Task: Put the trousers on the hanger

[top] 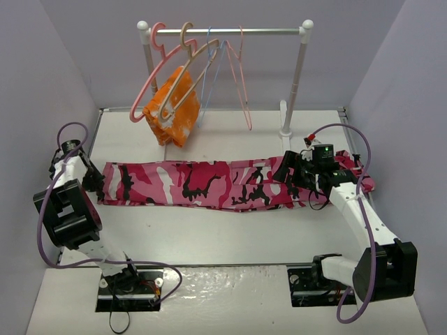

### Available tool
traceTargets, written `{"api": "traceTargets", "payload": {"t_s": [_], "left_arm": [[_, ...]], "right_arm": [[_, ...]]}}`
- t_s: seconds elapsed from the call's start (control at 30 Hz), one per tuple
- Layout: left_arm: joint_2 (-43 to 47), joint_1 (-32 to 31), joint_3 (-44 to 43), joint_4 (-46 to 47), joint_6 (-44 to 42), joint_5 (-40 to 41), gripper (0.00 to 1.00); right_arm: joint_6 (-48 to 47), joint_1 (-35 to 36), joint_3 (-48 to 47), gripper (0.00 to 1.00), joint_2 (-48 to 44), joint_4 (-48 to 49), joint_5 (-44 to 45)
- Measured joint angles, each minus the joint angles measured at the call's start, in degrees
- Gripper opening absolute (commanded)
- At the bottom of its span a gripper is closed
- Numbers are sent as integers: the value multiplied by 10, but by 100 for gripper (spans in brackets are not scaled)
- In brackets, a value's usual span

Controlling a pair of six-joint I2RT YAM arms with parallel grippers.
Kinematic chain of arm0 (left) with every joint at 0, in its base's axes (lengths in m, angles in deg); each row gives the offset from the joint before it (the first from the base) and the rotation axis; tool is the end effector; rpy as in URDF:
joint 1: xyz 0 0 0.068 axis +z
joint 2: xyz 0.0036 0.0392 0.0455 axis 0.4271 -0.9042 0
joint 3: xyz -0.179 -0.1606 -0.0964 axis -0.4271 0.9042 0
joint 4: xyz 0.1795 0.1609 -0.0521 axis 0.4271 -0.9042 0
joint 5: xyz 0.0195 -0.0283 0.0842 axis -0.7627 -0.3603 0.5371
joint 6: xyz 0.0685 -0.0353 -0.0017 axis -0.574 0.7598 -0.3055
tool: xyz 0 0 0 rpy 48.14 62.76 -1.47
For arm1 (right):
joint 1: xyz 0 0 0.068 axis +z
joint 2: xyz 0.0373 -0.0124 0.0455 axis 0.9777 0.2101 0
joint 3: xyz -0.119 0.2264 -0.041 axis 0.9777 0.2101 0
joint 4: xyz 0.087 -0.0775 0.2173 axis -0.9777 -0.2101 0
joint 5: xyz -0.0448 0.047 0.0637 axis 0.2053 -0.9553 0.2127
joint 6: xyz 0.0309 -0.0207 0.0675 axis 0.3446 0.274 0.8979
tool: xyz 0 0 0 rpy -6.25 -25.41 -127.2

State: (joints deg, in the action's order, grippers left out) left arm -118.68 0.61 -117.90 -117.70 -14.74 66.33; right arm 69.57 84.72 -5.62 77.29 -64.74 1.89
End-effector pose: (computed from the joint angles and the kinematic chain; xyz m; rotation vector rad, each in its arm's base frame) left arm 0.3108 0.1478 0.1847 -1.0121 2.4311 -0.0206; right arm 0.2687 0.0562 0.2481 0.0596 2.1997 0.6832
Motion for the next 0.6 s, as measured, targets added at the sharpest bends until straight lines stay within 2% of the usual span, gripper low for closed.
{"api": "traceTargets", "payload": {"t_s": [0.4, 0.6], "left_arm": [[33, 8, 26, -11, -9, 19, 0], [23, 19, 31, -10, -16, 23, 0]], "right_arm": [[5, 0, 0, 91, 0, 0, 8], [33, 0, 3, 84, 0, 0, 56]]}}
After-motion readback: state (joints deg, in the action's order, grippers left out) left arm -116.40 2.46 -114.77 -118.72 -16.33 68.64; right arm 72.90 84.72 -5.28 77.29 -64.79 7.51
